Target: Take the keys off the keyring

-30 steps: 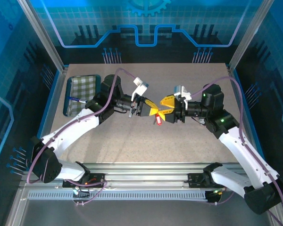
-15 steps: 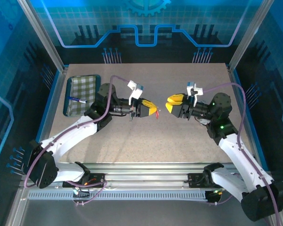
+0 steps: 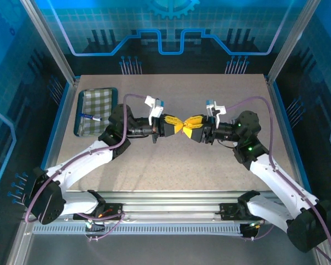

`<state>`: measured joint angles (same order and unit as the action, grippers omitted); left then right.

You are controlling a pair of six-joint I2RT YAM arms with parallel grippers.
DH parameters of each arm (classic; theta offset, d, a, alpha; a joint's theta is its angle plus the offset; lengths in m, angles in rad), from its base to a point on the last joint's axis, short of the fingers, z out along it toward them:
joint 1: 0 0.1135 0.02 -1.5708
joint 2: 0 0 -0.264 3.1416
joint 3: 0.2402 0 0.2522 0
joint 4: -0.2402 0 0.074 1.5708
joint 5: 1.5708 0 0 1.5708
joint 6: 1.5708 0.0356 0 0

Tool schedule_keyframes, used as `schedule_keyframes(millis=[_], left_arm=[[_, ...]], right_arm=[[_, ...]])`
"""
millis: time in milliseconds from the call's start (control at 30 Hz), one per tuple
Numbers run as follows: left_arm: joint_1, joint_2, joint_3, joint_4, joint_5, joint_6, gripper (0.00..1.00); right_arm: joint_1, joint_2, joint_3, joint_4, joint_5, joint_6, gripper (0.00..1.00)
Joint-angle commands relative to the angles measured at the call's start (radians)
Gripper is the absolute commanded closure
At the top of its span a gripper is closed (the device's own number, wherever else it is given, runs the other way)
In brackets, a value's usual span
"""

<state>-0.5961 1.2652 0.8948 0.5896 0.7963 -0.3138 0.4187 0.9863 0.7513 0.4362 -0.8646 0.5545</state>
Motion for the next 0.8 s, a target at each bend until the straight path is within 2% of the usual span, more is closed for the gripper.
schedule_keyframes(millis=[0, 200, 333, 400, 600, 767], left_arm=[[-0.008, -0.036, -0.016, 0.052, -0.022, 0.015, 1.0], [-0.008, -0.043, -0.025, 0.045, -0.021, 0.024, 1.0], [-0.008, -0.045, -0.028, 0.04, -0.02, 0.025, 0.99], [-0.008, -0.05, -0.031, 0.03, -0.025, 0.028, 0.93], [0.018, -0.064, -0.027, 0.015, -0.003, -0.035, 0.61], [0.067, -0.04, 0.023, 0.001, 0.126, -0.143, 0.51]], right_arm=[[0.012, -0.003, 0.006, 0.019, 0.015, -0.008, 0.72], [0.012, -0.006, 0.021, -0.005, 0.029, -0.038, 0.87], [0.011, -0.005, 0.037, -0.034, 0.033, -0.068, 0.92], [0.012, -0.006, 0.047, -0.052, 0.026, -0.089, 0.93], [-0.011, -0.008, 0.098, -0.196, -0.022, -0.199, 0.95], [-0.059, -0.003, 0.122, -0.217, -0.105, -0.202, 0.94]])
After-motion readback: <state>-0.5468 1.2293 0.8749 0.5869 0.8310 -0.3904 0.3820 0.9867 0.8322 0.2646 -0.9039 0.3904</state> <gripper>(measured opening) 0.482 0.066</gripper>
